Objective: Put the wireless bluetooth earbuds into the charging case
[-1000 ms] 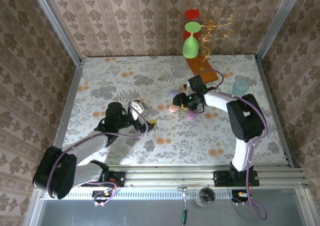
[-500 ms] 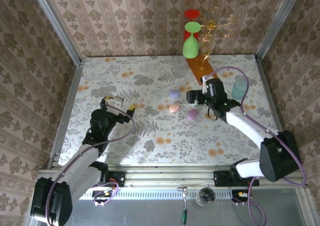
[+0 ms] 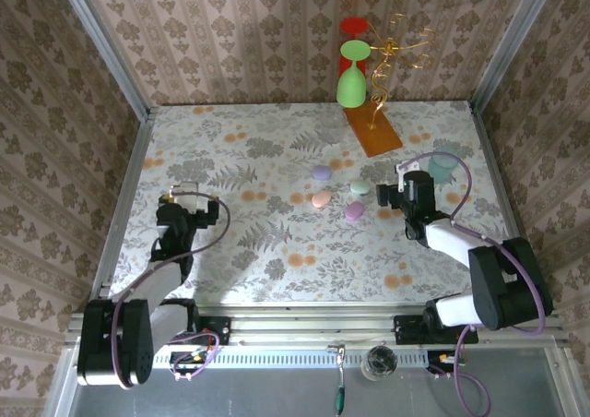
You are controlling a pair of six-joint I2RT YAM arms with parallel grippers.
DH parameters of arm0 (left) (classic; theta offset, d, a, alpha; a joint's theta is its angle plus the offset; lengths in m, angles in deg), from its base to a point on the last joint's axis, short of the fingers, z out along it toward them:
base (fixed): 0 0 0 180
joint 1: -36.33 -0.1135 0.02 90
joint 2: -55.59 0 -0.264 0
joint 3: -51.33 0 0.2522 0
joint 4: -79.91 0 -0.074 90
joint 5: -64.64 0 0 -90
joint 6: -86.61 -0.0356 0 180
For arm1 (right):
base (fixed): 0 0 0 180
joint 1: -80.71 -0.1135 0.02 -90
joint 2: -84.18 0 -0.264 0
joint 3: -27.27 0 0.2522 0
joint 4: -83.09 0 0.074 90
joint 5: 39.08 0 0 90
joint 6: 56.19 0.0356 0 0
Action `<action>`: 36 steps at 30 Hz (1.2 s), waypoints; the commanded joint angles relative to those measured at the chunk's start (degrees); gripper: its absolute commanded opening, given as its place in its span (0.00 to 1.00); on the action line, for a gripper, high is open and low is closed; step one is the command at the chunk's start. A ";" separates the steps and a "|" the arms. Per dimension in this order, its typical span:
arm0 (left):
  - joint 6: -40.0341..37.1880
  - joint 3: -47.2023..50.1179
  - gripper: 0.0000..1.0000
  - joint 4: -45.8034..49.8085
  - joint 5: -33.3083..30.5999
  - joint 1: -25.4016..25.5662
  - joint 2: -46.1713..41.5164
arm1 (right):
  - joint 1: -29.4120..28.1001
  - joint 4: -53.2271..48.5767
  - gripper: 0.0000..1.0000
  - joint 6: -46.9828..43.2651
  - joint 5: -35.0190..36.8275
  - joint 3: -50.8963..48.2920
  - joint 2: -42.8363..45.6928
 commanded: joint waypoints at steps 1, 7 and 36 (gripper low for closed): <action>2.85 1.09 1.00 -10.10 4.32 -3.07 4.41 | 2.17 12.90 1.00 -1.41 -3.96 -1.81 -2.36; 2.10 -2.16 1.00 -14.67 5.68 -4.96 12.16 | 9.03 22.66 1.00 4.20 -12.96 -4.63 -7.01; 0.00 -10.14 1.00 -16.81 1.39 -1.21 27.94 | 8.63 26.61 1.00 3.85 -12.36 -5.98 -8.82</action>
